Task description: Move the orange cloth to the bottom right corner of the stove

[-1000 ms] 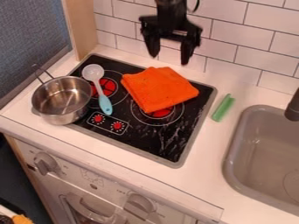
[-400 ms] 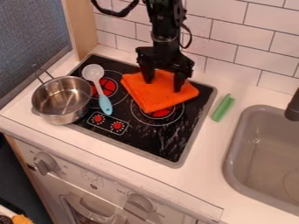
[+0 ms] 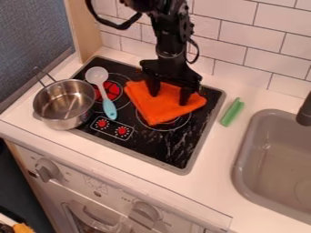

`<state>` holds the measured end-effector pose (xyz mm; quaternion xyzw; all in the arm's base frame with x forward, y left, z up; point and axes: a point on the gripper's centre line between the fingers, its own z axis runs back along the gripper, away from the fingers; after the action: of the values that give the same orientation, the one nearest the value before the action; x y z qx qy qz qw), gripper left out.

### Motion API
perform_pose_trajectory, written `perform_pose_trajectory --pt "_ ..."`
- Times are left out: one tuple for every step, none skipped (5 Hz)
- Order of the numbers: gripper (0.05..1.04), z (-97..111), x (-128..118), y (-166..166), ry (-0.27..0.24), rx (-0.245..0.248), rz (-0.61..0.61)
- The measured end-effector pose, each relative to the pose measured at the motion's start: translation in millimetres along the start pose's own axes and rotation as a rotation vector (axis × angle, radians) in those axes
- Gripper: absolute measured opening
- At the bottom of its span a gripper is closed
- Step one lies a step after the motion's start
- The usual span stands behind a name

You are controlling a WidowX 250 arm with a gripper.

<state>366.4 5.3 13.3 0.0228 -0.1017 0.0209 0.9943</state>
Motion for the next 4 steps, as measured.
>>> perform_pose_trajectory --pt "1.001 7.5 -14.0 -4.1 0.022 0.035 -0.027" --pt "1.001 14.4 -33.0 -11.4 0.046 0.051 -0.003" --pt "1.001 23.1 -54.6 -23.4 0.042 0.041 0.049" --pt "1.001 24.8 -77.9 -34.0 0.082 0.027 0.068"
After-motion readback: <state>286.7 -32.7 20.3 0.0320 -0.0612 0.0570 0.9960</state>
